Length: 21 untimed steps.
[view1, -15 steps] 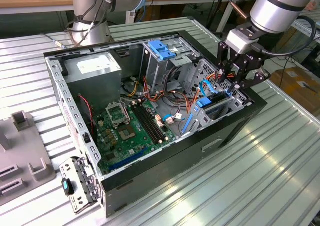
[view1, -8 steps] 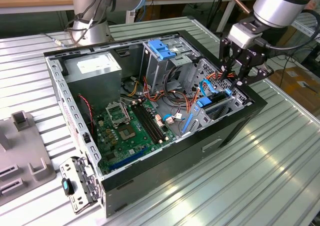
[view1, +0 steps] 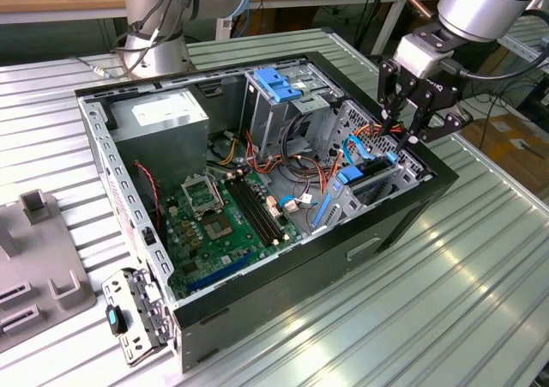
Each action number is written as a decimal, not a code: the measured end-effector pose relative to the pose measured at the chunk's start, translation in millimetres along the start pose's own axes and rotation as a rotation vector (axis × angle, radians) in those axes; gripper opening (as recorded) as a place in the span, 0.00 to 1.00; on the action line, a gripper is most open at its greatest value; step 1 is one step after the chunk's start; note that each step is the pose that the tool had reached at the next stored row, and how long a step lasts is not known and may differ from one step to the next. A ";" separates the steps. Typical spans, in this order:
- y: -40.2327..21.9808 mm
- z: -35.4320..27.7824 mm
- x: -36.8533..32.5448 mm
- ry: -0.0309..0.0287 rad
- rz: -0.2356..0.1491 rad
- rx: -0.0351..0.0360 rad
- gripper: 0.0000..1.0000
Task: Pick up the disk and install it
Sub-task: 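Insert the second disk wire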
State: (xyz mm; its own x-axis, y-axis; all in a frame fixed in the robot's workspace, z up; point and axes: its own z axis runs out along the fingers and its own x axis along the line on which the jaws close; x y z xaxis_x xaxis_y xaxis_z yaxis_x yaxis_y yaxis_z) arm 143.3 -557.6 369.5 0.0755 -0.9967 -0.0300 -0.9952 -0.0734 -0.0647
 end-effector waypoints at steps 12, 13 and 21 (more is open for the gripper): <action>-2.4 0.2 0.2 0.0002 0.000 -0.0001 0.42; -4.0 0.3 0.3 0.0001 0.000 0.0000 0.42; -27.3 1.8 1.6 -0.0005 -0.009 -0.0012 0.42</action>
State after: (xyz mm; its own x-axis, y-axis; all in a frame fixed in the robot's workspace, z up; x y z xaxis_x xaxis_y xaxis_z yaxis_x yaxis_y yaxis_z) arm 170.7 -557.1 369.4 0.0842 -0.9960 -0.0299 -0.9946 -0.0822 -0.0638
